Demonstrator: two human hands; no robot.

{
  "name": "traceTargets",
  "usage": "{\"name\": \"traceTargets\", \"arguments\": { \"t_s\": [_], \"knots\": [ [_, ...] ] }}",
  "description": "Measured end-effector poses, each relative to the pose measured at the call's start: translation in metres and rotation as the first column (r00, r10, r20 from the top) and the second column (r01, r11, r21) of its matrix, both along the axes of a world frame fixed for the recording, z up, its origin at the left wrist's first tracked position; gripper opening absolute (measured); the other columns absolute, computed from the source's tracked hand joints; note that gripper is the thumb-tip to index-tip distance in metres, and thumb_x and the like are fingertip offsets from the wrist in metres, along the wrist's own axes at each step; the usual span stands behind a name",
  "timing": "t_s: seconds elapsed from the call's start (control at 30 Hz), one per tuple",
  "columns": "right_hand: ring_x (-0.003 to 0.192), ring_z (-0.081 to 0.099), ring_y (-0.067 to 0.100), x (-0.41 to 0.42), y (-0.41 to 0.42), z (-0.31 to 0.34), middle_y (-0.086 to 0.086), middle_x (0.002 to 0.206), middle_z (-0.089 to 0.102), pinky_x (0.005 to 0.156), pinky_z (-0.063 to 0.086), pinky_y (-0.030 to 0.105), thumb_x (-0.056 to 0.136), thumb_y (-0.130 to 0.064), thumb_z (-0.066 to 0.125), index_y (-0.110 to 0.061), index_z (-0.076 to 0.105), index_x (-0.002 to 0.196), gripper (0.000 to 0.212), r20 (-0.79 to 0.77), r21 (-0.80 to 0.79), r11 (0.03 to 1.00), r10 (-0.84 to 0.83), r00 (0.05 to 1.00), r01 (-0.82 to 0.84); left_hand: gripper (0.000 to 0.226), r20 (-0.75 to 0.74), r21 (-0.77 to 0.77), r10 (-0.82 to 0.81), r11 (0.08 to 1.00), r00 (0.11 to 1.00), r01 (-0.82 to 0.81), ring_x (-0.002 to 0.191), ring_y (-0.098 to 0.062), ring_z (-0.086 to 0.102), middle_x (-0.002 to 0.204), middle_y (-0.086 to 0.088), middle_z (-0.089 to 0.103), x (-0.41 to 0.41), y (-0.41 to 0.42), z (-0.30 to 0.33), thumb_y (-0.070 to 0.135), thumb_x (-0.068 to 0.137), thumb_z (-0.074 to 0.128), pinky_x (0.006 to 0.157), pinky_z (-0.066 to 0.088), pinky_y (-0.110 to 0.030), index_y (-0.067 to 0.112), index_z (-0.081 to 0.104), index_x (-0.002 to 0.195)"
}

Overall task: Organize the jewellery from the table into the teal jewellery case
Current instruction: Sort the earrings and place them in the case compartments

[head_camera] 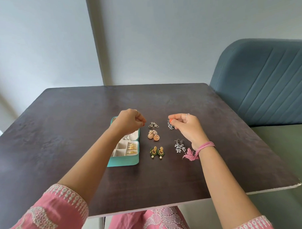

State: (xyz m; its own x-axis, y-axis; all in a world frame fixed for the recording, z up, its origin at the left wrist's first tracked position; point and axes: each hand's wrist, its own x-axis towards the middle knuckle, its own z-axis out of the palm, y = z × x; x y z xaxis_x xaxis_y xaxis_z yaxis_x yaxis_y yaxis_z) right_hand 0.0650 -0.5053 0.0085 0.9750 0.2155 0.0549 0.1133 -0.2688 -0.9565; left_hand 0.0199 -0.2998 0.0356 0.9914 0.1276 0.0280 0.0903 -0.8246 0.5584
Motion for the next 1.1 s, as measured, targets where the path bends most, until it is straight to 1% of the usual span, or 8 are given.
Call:
{"name": "traceTargets", "arguments": {
  "t_s": [0.17, 0.27, 0.33, 0.47, 0.6, 0.83, 1.0, 1.1],
  "knots": [
    [0.078, 0.063, 0.007, 0.013, 0.018, 0.004, -0.003, 0.085, 0.071, 0.072, 0.049, 0.015, 0.085, -0.013, 0.065, -0.025, 0.072, 0.086, 0.014, 0.036, -0.092, 0.995, 0.047, 0.998, -0.043, 0.018, -0.051, 0.042, -0.047, 0.998, 0.998, 0.049, 0.056, -0.013, 0.062, 0.087, 0.003, 0.071, 0.011, 0.003, -0.001, 0.011, 0.085, 0.058, 0.053, 0.038, 0.001, 0.015, 0.073, 0.094],
    [0.076, 0.063, 0.004, 0.025, 0.025, 0.003, -0.011, 0.079, 0.069, 0.076, 0.048, 0.023, 0.083, -0.019, 0.068, -0.023, 0.074, 0.088, 0.009, 0.047, -0.282, 0.953, 0.127, 0.991, -0.109, 0.022, -0.103, 0.097, -0.091, 0.99, 0.99, 0.101, 0.039, -0.001, 0.056, 0.087, -0.001, 0.074, 0.021, 0.002, -0.002, 0.014, 0.085, 0.055, 0.049, 0.039, 0.0, 0.016, 0.074, 0.096],
    [0.081, 0.061, 0.006, 0.028, 0.028, 0.004, -0.015, 0.077, 0.064, 0.076, 0.044, 0.023, 0.084, -0.023, 0.068, -0.021, 0.075, 0.092, 0.011, 0.031, -0.449, 0.878, 0.197, 0.98, -0.163, 0.024, -0.136, 0.141, -0.129, 0.979, 0.982, 0.148, 0.036, 0.002, 0.054, 0.091, -0.004, 0.074, 0.028, -0.001, 0.0, 0.015, 0.086, 0.054, 0.056, 0.043, -0.005, 0.018, 0.073, 0.1],
    [0.089, 0.06, 0.013, 0.03, 0.036, 0.001, -0.004, 0.094, 0.07, 0.074, 0.041, 0.024, 0.085, -0.029, 0.068, -0.025, 0.076, 0.094, 0.013, -0.018, -0.659, 0.727, 0.244, 0.97, -0.195, 0.028, -0.309, 0.297, -0.191, 0.911, 0.932, 0.285, 0.061, -0.011, 0.059, 0.1, -0.004, 0.073, 0.037, -0.011, 0.005, 0.023, 0.091, 0.055, 0.083, 0.05, -0.027, 0.015, 0.067, 0.115],
    [0.088, 0.062, 0.014, 0.032, 0.043, -0.001, -0.001, 0.092, 0.071, 0.073, 0.041, 0.024, 0.085, -0.031, 0.069, -0.025, 0.075, 0.098, 0.015, -0.081, -0.67, 0.702, 0.254, 0.964, -0.241, 0.032, -0.425, 0.355, -0.172, 0.872, 0.889, 0.339, 0.066, -0.013, 0.058, 0.09, -0.006, 0.073, 0.046, -0.018, 0.001, 0.03, 0.092, 0.056, 0.079, 0.047, -0.028, 0.009, 0.067, 0.113],
    [0.077, 0.06, 0.014, 0.032, 0.049, 0.002, -0.012, 0.066, 0.059, 0.068, 0.041, 0.025, 0.084, -0.029, 0.068, -0.027, 0.076, 0.095, 0.013, -0.105, -0.696, 0.663, 0.286, 0.952, -0.276, 0.033, -0.475, 0.343, -0.136, 0.881, 0.869, 0.325, 0.081, -0.016, 0.058, 0.093, -0.006, 0.074, 0.055, -0.022, -0.005, 0.03, 0.092, 0.058, 0.075, 0.042, -0.027, 0.006, 0.066, 0.113],
    [0.066, 0.053, 0.006, 0.032, 0.048, 0.004, -0.016, 0.063, 0.056, 0.059, 0.038, 0.021, 0.084, -0.025, 0.07, -0.024, 0.075, 0.095, 0.012, -0.123, -0.689, 0.656, 0.314, 0.941, -0.309, 0.027, -0.488, 0.302, -0.142, 0.898, 0.861, 0.319, 0.056, -0.009, 0.05, 0.056, 0.006, 0.059, 0.059, -0.021, -0.008, 0.033, 0.089, 0.062, 0.057, 0.038, -0.022, 0.007, 0.068, 0.095],
    [0.072, 0.056, 0.008, 0.032, 0.047, 0.003, -0.011, 0.074, 0.063, 0.065, 0.039, 0.021, 0.083, -0.023, 0.072, -0.022, 0.075, 0.095, 0.012, -0.132, -0.666, 0.671, 0.322, 0.937, -0.325, 0.03, -0.473, 0.277, -0.134, 0.916, 0.871, 0.291, 0.063, -0.015, 0.053, 0.067, -0.001, 0.061, 0.058, -0.022, -0.006, 0.027, 0.087, 0.064, 0.058, 0.039, -0.023, 0.003, 0.069, 0.103]
  ]
}}
